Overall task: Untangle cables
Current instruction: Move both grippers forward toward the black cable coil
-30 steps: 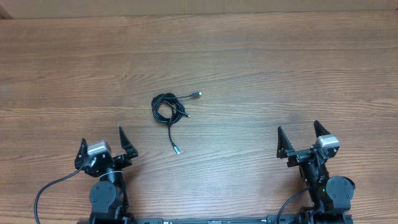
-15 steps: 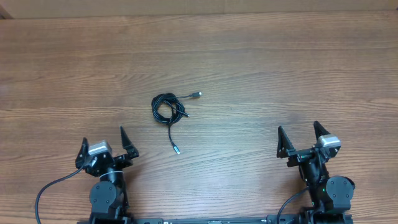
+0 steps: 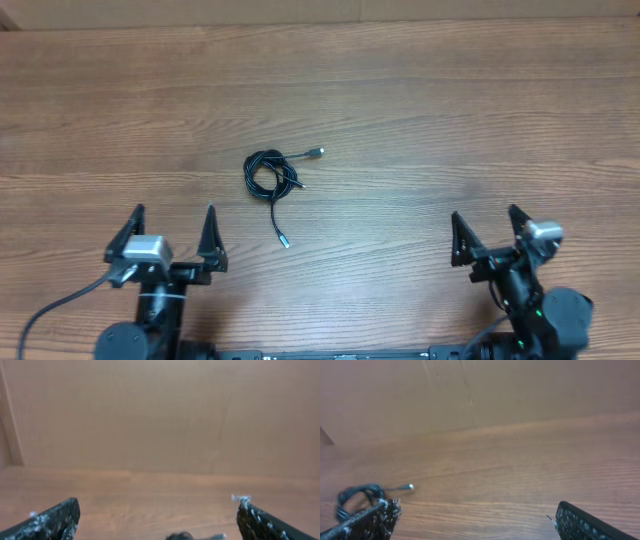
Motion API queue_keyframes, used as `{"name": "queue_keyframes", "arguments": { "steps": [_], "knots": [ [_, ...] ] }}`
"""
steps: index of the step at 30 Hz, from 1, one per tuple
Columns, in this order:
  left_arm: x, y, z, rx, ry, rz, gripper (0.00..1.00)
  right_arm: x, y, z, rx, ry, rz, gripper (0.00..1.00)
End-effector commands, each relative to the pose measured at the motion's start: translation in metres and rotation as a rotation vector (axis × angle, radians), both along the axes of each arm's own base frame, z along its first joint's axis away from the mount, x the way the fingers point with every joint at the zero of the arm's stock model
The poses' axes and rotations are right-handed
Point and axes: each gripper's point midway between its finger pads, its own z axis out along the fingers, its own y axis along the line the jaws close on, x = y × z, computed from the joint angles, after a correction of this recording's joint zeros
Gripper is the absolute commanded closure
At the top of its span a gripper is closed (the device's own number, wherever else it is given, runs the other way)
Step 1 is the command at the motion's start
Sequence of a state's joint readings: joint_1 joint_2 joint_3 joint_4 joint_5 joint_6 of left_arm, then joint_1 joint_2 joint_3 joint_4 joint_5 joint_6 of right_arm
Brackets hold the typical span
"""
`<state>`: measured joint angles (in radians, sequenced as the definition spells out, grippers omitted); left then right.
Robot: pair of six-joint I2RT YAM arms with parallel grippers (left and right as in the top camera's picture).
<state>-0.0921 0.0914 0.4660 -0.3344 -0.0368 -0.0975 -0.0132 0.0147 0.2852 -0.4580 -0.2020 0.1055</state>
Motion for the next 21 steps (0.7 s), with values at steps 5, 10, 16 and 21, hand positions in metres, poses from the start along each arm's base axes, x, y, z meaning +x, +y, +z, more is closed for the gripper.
{"name": "queue_keyframes", "arguments": {
  "steps": [5,10,16,21],
  "knots": [
    [0.002,-0.027,0.053,0.064,0.185,-0.159,0.00,-0.023,0.014,0.091,0.055,-0.043,0.075,0.00],
    [0.020,-0.053,0.063,0.062,0.468,-0.309,0.00,-0.010,0.025,0.096,0.086,0.204,0.135,0.00],
    [0.040,-0.066,0.042,0.017,0.787,-0.376,0.00,0.019,0.039,0.075,0.156,0.584,0.205,0.00],
    [0.059,-0.086,0.005,-0.063,1.000,-0.476,0.00,0.046,0.052,0.046,0.255,0.941,0.258,0.00]
  ]
}}
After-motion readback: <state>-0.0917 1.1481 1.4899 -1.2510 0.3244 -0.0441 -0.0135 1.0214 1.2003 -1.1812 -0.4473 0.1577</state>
